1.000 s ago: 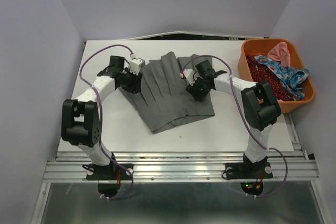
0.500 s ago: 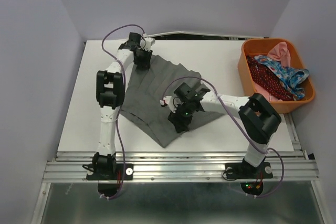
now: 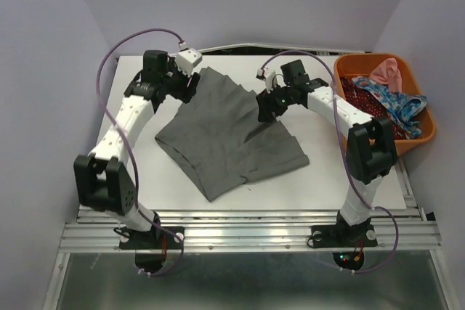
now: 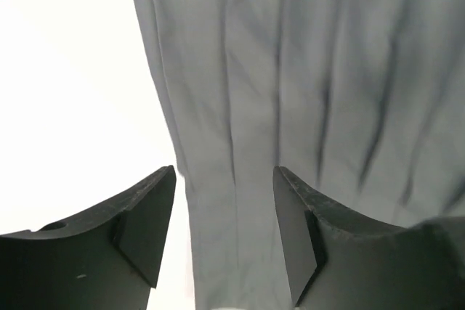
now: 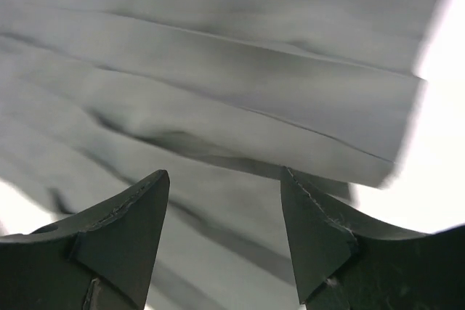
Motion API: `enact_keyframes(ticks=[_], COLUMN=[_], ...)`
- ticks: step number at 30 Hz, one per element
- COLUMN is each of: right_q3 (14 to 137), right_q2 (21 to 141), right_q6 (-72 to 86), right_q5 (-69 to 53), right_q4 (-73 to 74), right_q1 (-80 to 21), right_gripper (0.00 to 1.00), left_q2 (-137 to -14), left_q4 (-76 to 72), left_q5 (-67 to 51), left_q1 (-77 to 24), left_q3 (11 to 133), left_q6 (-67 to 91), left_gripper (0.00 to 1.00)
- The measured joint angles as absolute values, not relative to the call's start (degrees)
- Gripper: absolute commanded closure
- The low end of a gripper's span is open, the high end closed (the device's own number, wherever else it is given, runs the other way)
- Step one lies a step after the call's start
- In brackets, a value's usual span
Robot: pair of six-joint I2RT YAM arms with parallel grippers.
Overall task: Fold and stack the skirts
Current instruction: Flatten the skirt out, then fold the skirt
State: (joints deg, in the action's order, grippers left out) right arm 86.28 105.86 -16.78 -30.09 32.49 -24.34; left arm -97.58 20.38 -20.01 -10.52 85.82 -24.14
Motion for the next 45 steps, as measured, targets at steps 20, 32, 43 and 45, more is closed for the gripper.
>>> enact_keyframes(ticks=[20, 32, 43, 45], right_q3=[70.4, 63.0, 89.4, 94.6], right_q2=[108.3, 96.2, 100.1, 104.4], right_q6=[-26.6, -19.9, -20.6, -23.7], right_q5=[-21.6, -42.7, -43.1, -38.7], right_q4=[26.3, 42.5, 38.1, 35.4], right_q1=[-24.7, -32.7, -18.0, -14.9], right_gripper=[0.47, 0.41, 0.20, 0.13], left_q2=[-87.9, -112.7, -112.8, -111.8], left_q4=[20.6, 18.6, 23.9, 27.1], left_q5=[-14.3, -17.9, -29.3, -31.6], left_q1=[-19.9, -20.5, -20.3, -18.6], left_q3=[59.8, 78.4, 78.9, 80.8], left_q6=[-26.7, -25.3, -35.7, -37.4], left_gripper=[0.37, 0.43, 0.36, 0.33])
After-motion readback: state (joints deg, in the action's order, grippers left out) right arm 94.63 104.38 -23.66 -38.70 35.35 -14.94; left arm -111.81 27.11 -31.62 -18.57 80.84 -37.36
